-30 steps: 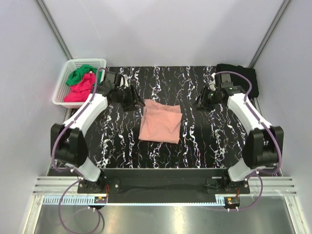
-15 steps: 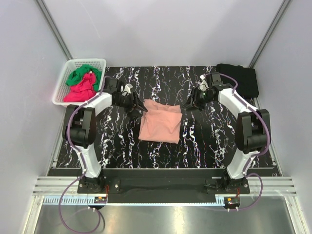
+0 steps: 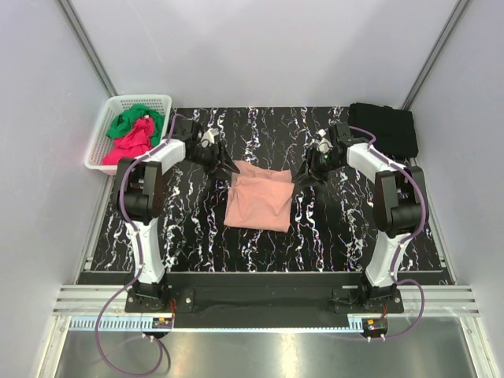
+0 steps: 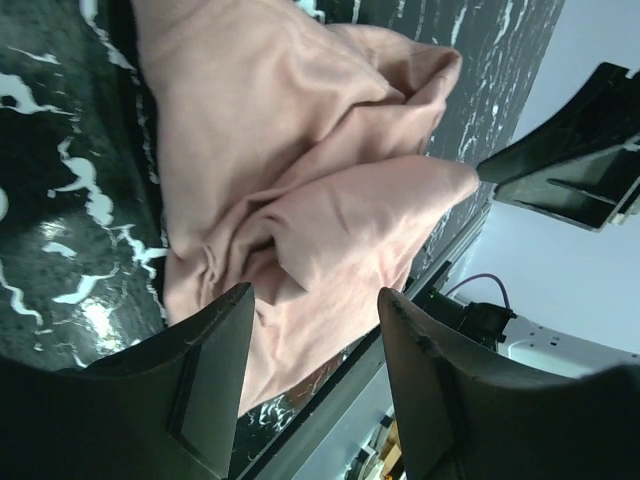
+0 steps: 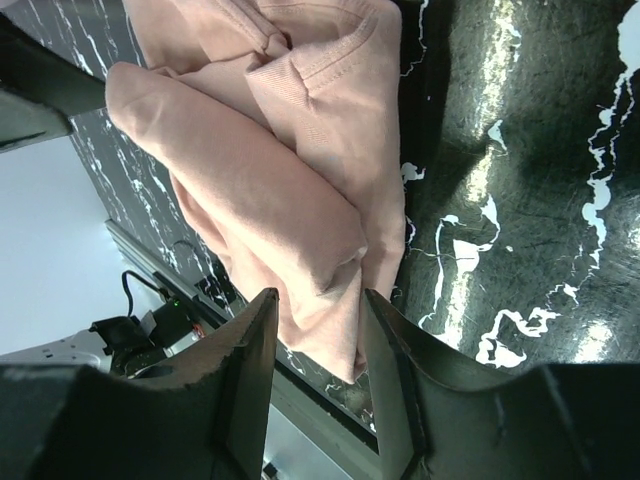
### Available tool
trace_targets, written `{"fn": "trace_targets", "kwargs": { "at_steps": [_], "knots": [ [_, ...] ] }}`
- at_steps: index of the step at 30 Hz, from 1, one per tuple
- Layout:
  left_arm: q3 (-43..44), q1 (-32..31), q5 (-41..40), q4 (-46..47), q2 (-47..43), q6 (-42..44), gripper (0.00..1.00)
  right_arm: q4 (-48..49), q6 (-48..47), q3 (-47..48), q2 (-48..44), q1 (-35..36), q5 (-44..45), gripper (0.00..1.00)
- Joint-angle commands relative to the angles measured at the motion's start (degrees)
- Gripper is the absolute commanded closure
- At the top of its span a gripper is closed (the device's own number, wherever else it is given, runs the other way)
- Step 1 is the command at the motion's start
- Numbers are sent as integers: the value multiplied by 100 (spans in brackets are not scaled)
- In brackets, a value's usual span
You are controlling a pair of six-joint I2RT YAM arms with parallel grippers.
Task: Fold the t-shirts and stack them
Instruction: Fold the tshirt
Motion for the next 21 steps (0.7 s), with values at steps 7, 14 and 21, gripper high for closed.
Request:
{"fn": "trace_targets", "kwargs": {
  "at_steps": [7,14,21],
  "knots": [
    [451,62,312,-358,393,362,46,218,-35,126,50,50,-331,53],
    [381,44,356,-358,306,379,46,306,9,73,59,182,-357,53],
    [380,9,478,-358,279,388,46,332,18,21,147,217,-419,53]
  ]
}}
